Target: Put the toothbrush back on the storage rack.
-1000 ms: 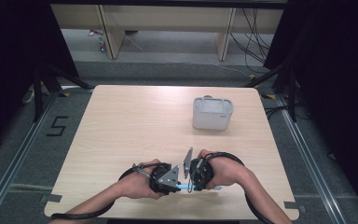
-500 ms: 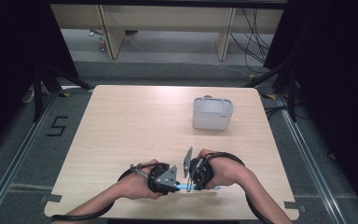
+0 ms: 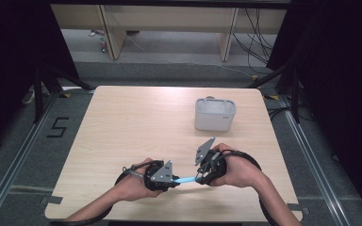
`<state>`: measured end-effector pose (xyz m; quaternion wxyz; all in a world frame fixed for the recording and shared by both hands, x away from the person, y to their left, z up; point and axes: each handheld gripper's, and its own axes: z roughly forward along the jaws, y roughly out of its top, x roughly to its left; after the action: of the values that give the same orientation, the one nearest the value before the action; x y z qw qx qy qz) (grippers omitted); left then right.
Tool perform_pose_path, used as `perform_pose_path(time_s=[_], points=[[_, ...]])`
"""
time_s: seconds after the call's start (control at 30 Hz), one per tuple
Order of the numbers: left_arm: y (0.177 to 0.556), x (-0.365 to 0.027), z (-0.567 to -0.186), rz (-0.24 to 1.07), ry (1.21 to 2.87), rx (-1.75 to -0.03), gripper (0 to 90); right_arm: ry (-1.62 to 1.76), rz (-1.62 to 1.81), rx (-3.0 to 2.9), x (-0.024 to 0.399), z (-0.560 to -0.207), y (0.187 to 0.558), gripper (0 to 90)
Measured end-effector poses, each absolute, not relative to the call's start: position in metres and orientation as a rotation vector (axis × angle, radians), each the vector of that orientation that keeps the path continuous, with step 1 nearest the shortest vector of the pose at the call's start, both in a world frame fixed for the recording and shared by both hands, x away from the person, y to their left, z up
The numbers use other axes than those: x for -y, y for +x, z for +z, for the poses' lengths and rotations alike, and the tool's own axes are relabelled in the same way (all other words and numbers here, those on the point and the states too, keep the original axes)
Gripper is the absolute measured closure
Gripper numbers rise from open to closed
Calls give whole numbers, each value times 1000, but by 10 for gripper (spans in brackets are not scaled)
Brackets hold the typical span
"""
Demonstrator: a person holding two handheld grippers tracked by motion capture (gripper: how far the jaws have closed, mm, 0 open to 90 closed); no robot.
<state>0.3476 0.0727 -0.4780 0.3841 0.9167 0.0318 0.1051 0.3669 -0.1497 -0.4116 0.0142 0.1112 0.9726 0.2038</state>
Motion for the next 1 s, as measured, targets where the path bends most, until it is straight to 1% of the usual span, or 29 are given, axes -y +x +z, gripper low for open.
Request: perform_pose_path(time_s=[0.2, 0.27, 0.3, 0.4, 0.53, 0.57, 0.77, 1.0], points=[[345, -78, -480, 293, 2282, -134, 784, 439, 853, -2922, 162, -409, 365, 568], [345, -80, -480, 304, 2278, -127, 785, 513, 935, -2875, 165, -410, 362, 546], [343, -83, -481, 324, 2248, -152, 785, 542, 993, -2838, 167, -411, 361, 542], [342, -88, -484, 341, 2240, -165, 784, 611, 1124, -2750, 172, -415, 358, 539], [340, -91, -485, 361, 2223, -207, 784, 647, 1191, -2688, 174, -419, 357, 536], [339, -93, -487, 369, 2192, -238, 785, 665, 1234, -2655, 175, -423, 356, 533], [337, -96, -490, 403, 2149, -297, 785, 754, 1374, -2521, 176, -432, 350, 550], [340, -102, -492, 430, 2114, -375, 785, 852, 1417, -2478, 180, -444, 345, 545]])
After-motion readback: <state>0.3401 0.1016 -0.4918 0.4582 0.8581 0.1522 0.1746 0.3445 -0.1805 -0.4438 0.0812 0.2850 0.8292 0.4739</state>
